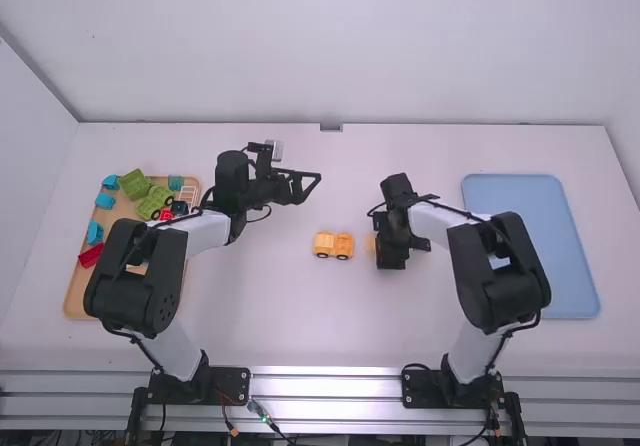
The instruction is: Assemble lego blocks to make yellow taxi
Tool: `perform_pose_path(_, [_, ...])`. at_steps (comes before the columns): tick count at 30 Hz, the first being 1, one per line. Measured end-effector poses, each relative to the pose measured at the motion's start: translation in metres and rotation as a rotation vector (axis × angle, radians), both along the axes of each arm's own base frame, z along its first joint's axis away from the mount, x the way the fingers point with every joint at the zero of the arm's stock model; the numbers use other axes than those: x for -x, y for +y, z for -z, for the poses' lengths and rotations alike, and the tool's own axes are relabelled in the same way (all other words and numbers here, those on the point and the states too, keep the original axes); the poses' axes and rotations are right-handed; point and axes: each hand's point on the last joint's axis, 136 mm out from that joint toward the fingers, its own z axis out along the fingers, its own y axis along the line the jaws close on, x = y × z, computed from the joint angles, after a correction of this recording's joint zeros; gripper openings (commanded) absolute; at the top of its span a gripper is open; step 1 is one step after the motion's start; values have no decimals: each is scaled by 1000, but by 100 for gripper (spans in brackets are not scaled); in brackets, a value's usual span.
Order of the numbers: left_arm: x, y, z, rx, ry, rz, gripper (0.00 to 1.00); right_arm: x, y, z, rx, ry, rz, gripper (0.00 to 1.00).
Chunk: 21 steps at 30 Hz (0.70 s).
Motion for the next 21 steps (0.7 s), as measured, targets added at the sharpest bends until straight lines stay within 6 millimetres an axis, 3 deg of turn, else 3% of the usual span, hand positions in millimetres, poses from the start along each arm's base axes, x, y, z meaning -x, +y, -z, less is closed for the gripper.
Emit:
perform_pose_path(5, [0, 0, 0, 0, 0, 0, 99, 10, -16, 1, 25, 82, -26, 99])
perform_pose_path(9, [0, 0, -1, 1, -3, 0, 99, -4, -17, -19, 29, 68, -113, 99])
perform_pose_path(14, [-1, 0, -2, 2, -11, 1, 99, -27, -15, -72, 34, 16, -363, 99])
perform_pose_path(16, [-1, 0, -2, 2, -8, 0, 99, -41, -19, -110, 45, -54, -589, 100])
perform_pose_path(18, [-1, 0, 0, 0, -3, -2, 99, -51, -23, -131, 66, -114, -742, 99])
perform_pose_path(19, [-2, 2, 2, -8, 6, -17, 99, -62, -28, -148, 104, -183, -898, 99])
perform_pose_path(21, [-3, 5, 6, -19, 20, -36, 99, -73, -32, -160, 159, -249, -1047, 99])
